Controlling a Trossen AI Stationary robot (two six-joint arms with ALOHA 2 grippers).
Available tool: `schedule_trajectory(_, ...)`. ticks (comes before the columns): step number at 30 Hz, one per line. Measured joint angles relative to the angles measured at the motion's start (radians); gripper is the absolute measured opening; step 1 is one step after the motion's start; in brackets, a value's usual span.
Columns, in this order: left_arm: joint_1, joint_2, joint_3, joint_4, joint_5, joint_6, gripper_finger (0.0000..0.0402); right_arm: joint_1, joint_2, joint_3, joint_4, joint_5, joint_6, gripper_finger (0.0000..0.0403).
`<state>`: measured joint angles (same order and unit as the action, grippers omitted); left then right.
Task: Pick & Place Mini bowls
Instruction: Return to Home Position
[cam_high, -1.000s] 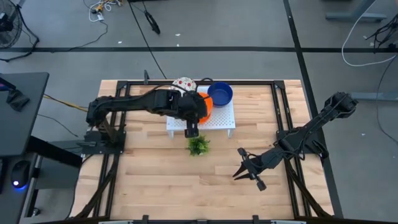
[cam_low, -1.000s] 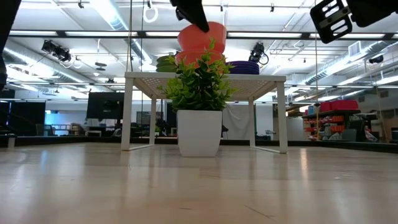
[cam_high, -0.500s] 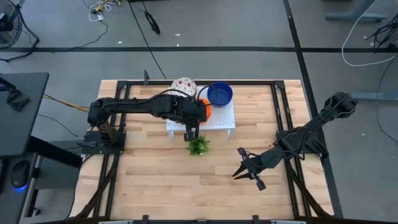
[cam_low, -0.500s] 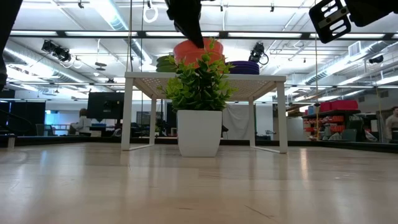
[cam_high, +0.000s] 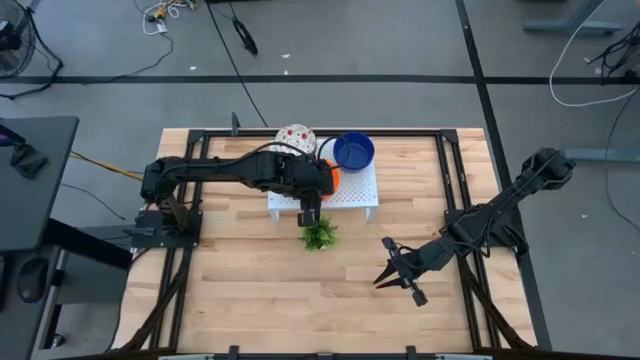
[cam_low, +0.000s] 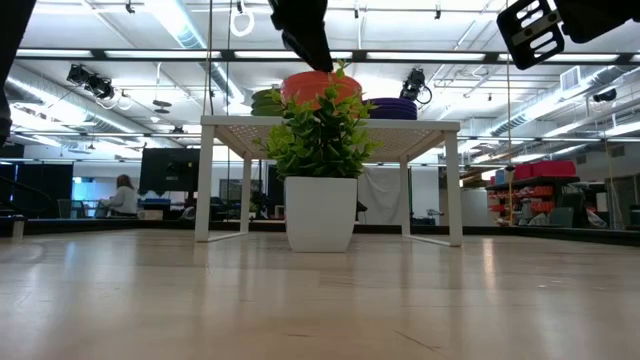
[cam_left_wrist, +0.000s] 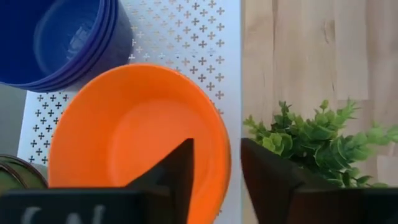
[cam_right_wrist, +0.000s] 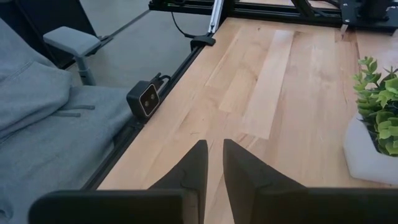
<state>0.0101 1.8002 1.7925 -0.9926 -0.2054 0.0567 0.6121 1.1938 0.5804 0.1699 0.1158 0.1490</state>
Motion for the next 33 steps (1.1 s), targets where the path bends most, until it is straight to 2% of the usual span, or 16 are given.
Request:
schedule_trajectory(3, -0.002, -0.016, 0.014, -0.007, 0.0, -0.022, 0.0164, 0.0, 0.0, 0.0, -0.001, 0.0, 0.0, 0.0052)
schedule_trajectory(6, -0.017, -0.046, 0.021, -0.004, -0.001, -0.04, 0.0174, 0.0, 0.0, 0.0, -0.009, 0.0, 0.0, 0.0052)
schedule_trajectory(9, -0.05, -0.093, 0.0, -0.016, 0.009, -0.005, 0.0164, 0.0, 0.0, -0.019, 0.018, 0.0, -0.005, 0.0052)
schedule_trajectory(12, -0.092, -0.182, -0.085, 0.038, 0.015, 0.003, 0.0139, 0.0, 0.0, -0.084, 0.106, 0.0, -0.022, 0.0052)
schedule_trajectory(17, -0.162, -0.395, -0.36, 0.208, 0.017, -0.065, 0.0091, -0.004, 0.0, -0.215, 0.307, 0.0, 0.004, 0.0052)
schedule_trajectory(23, -0.25, -0.701, -0.795, 0.533, -0.045, -0.136, 0.0049, -0.04, -0.003, -0.262, 0.495, 0.0, 0.03, 0.0052)
schedule_trajectory(28, -0.278, -0.932, -1.11, 0.816, -0.147, -0.158, 0.0028, -0.124, -0.116, -0.262, 0.455, -0.001, 0.02, 0.0052)
schedule_trajectory(33, -0.272, -1.099, -1.309, 1.026, -0.218, -0.151, 0.0017, -0.262, -0.331, -0.262, 0.288, -0.069, 0.003, 0.0052)
